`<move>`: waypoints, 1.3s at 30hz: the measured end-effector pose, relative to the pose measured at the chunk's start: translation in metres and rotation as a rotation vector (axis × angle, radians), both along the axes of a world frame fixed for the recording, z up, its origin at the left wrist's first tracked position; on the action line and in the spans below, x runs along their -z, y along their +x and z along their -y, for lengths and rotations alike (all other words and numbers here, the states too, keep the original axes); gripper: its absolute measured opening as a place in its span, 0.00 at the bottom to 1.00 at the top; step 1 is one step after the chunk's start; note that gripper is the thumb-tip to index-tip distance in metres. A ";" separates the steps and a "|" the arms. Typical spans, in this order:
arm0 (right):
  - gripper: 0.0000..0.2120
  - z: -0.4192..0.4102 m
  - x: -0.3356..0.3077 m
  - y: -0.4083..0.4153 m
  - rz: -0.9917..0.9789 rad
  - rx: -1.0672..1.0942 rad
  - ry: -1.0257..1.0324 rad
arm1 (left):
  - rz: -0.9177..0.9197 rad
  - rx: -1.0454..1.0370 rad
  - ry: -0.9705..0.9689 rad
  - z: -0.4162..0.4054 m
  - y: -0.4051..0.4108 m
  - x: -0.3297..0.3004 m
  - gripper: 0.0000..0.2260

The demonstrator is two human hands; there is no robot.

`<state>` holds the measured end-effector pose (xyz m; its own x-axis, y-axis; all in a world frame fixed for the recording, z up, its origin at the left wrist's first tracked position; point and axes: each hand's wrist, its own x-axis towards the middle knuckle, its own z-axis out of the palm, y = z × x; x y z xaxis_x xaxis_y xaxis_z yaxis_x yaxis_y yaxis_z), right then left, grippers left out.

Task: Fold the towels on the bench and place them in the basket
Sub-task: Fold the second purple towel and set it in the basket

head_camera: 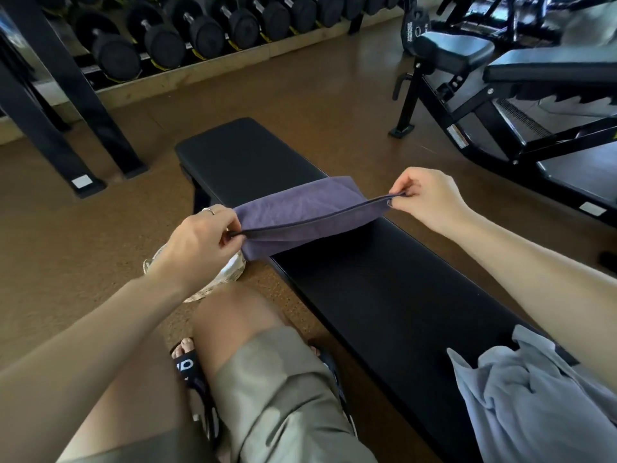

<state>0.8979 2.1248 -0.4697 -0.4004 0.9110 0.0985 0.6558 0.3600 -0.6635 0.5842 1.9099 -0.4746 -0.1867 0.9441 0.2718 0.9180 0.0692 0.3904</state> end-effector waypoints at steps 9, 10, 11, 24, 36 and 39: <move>0.04 -0.002 -0.010 -0.009 0.254 -0.304 0.390 | -0.391 0.037 0.055 -0.005 -0.028 -0.009 0.04; 0.04 -0.002 -0.011 -0.010 0.255 -0.321 0.407 | -0.416 0.052 0.054 -0.007 -0.029 -0.010 0.04; 0.05 -0.003 -0.011 -0.011 0.261 -0.331 0.420 | -0.410 0.067 0.040 -0.008 -0.030 -0.012 0.04; 0.08 -0.021 -0.015 -0.014 0.361 -0.408 0.458 | -0.447 0.170 0.031 -0.020 -0.044 -0.019 0.05; 0.14 -0.016 -0.022 -0.017 0.458 -0.490 0.475 | -0.492 0.162 0.131 -0.029 -0.050 -0.020 0.08; 0.16 -0.016 -0.021 -0.017 0.485 -0.514 0.496 | -0.519 0.144 0.123 -0.027 -0.049 -0.024 0.03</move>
